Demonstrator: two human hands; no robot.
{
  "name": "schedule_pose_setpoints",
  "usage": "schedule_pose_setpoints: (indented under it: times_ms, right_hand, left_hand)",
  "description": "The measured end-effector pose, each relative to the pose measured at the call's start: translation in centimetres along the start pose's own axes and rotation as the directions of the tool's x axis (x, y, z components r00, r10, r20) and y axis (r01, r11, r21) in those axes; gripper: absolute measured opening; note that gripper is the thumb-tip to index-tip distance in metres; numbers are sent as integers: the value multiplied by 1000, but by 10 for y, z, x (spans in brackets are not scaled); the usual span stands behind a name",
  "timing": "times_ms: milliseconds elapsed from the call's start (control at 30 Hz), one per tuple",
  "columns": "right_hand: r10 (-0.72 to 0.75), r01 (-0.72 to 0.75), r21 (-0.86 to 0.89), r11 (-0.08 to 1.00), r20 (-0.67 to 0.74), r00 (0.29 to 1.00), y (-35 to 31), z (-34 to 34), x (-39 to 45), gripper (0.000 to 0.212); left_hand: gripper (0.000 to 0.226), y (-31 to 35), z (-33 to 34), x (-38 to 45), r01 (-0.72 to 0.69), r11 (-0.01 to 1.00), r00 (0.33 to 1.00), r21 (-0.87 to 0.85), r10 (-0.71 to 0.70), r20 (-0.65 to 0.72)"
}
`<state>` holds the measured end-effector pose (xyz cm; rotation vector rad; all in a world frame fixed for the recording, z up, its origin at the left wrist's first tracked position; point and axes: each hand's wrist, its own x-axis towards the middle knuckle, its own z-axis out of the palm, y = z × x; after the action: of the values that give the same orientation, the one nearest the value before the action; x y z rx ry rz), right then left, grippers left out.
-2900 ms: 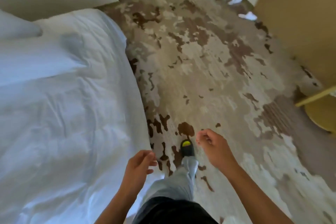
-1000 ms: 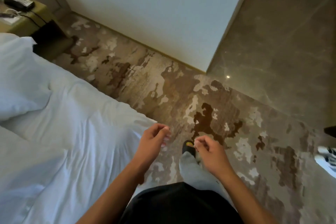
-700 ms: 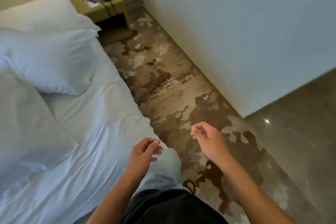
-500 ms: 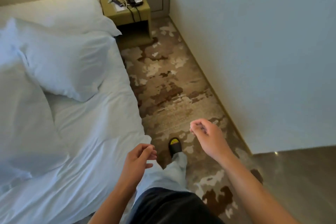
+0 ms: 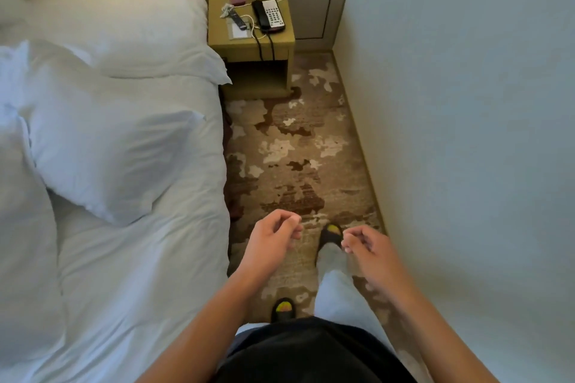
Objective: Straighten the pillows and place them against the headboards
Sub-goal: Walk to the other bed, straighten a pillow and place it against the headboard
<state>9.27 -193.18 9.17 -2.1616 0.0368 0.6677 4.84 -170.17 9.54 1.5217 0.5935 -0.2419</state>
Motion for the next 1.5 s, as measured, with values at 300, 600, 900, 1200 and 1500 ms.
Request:
schedule_pose_setpoints:
  times_ms: [300,600,900,1200,1500]
  right_hand:
    - [-117,162,-131,978,294,949,-102,-29,241,12]
    - [-265,476,-207,855,615,743,-273,67,394,12]
    - [-249,596,-272,755,722,645,-397,248,492,25]
    - [-149,602,-382,701,748,647,-449,390,550,69]
    - [53,440,-411,798,776,628,-439,455,591,107]
  left_hand:
    - [19,105,-22,150,49,988,930,-148,-99,-353]
    - [20,115,-102,179,45,892,670,-450,-361,-649]
    - [13,116,-262,259,135,911,517,-389,-400,-757]
    - [55,104,-418,359,483,862,477,-152,-405,-780]
    - [59,92,-464,402,533,780,422,-329,-582,-695]
